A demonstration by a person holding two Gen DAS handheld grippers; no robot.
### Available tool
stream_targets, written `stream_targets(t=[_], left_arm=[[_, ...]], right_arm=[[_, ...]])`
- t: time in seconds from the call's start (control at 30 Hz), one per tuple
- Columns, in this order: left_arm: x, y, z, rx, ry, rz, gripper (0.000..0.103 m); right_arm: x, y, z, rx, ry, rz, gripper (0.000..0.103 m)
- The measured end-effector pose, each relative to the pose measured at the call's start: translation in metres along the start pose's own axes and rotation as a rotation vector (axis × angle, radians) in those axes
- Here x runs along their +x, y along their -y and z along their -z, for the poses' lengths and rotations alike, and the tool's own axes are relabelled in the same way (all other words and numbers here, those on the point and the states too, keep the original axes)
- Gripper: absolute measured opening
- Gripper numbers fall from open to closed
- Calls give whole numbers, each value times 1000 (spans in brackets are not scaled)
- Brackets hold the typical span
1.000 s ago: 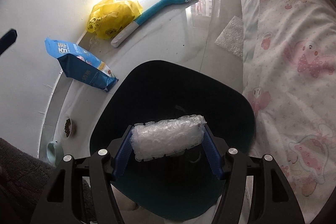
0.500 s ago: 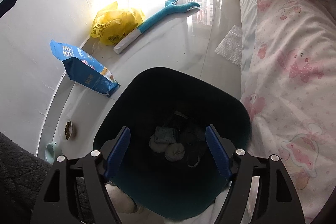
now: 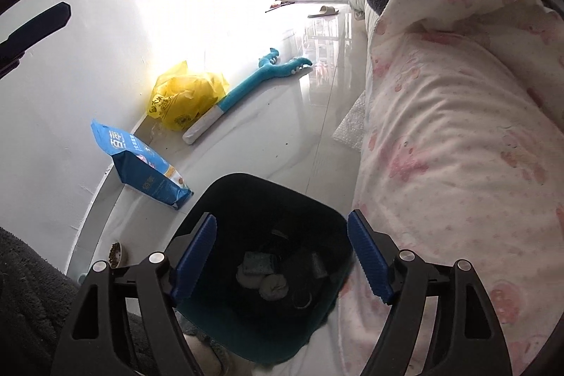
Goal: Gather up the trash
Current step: 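Move both tools back over the black clip and bubble wrap on the duvet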
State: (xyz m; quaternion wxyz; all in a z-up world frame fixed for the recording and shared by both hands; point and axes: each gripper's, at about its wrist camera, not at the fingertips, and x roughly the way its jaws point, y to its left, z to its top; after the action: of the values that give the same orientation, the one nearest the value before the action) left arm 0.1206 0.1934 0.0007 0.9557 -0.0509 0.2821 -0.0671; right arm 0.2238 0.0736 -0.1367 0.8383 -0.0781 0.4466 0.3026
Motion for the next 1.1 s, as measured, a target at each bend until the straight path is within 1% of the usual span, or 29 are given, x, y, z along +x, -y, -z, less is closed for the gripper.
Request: stream_targets(t=[0.17, 0.3, 0.53, 0.83, 0.93, 1.1], left_arm=[[10, 24, -10, -3, 13, 49, 89], [20, 39, -15, -1, 18, 71, 92], [40, 64, -21, 1, -7, 106, 93], [63, 102, -24, 20, 1, 158, 94], [73, 111, -25, 19, -6, 168, 94], [96, 128, -22, 27, -38, 179, 94]], right_arm=[[-26, 22, -3, 3, 50, 39, 78], [-48, 49, -3, 14, 89, 85, 79], [-77, 92, 0, 52, 140, 130, 79], [-106, 133, 10, 45, 154, 219, 79], [-115, 146, 12, 34, 159, 247, 79], [-126, 169, 19, 48, 161, 262, 79]])
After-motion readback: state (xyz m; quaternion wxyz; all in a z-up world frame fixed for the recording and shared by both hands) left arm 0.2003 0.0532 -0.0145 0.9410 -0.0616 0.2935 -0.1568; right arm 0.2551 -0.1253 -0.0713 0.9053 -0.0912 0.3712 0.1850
